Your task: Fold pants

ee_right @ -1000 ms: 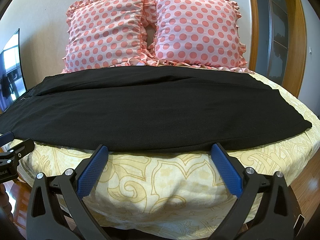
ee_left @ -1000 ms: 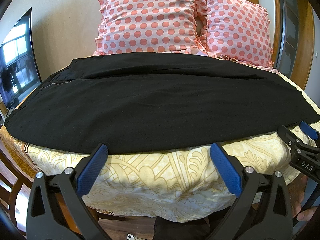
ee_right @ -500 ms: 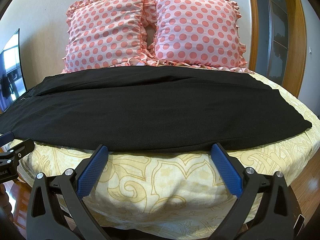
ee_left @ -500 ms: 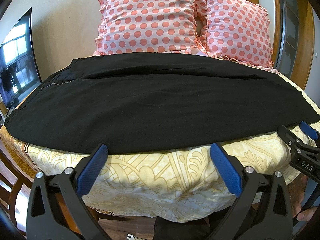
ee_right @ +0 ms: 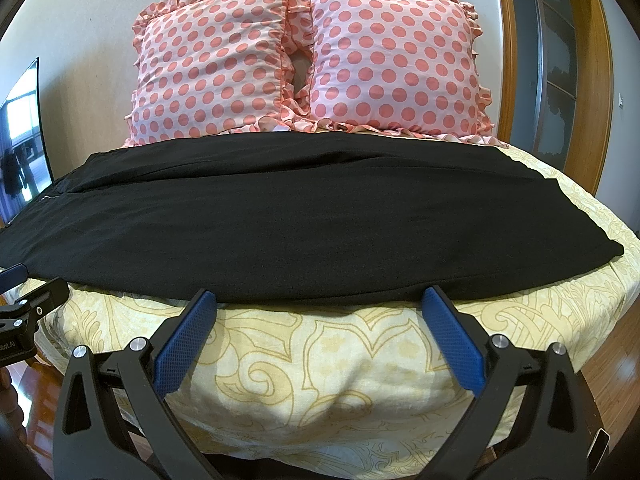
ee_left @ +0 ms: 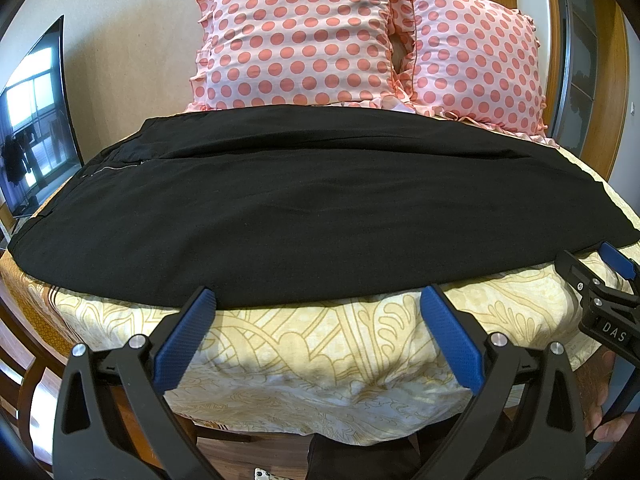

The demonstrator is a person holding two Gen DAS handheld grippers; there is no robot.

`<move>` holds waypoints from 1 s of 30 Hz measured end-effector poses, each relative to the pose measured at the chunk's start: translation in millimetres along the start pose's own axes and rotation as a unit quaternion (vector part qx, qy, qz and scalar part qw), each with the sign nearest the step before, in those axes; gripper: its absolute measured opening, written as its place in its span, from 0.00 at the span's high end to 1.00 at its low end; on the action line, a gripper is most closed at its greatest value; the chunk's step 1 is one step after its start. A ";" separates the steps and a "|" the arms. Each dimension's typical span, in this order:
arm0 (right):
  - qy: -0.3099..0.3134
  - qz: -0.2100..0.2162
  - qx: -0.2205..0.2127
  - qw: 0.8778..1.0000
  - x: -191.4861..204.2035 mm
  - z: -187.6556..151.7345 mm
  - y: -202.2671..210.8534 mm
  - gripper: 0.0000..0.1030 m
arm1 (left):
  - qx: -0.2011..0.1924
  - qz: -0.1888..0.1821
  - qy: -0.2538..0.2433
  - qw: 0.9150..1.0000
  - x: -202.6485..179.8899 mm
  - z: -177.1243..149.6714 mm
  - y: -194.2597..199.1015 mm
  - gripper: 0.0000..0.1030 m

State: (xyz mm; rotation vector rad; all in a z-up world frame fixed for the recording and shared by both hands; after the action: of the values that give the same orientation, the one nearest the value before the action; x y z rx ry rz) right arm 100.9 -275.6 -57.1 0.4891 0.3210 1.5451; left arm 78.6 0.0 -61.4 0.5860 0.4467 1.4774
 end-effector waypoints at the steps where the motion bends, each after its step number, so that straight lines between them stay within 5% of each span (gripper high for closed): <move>1: 0.000 0.000 0.000 1.000 0.0 -0.1 0.0 0.01 | 0.000 0.000 0.000 1.000 0.0 0.0 0.0 0.02; 30: 0.000 0.000 0.000 1.000 1.9 -2.1 -0.2 0.01 | 0.000 0.000 0.000 1.000 -0.1 0.1 0.0 0.02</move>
State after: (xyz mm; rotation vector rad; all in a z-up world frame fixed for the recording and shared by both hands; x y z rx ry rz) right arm 100.1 -273.6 -58.8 0.4887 0.3206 1.5444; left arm 78.6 0.0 -61.3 0.5861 0.4457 1.4770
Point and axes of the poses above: each gripper's, at about its wrist camera, not at the fingertips, and y roughly against the way its jaws point, x to its left, z to its top, the point moved 10 cm from there along -y, roughly the way its jaws point, and after that the axes turned 4 degrees about -y, right-handed, at the moved point
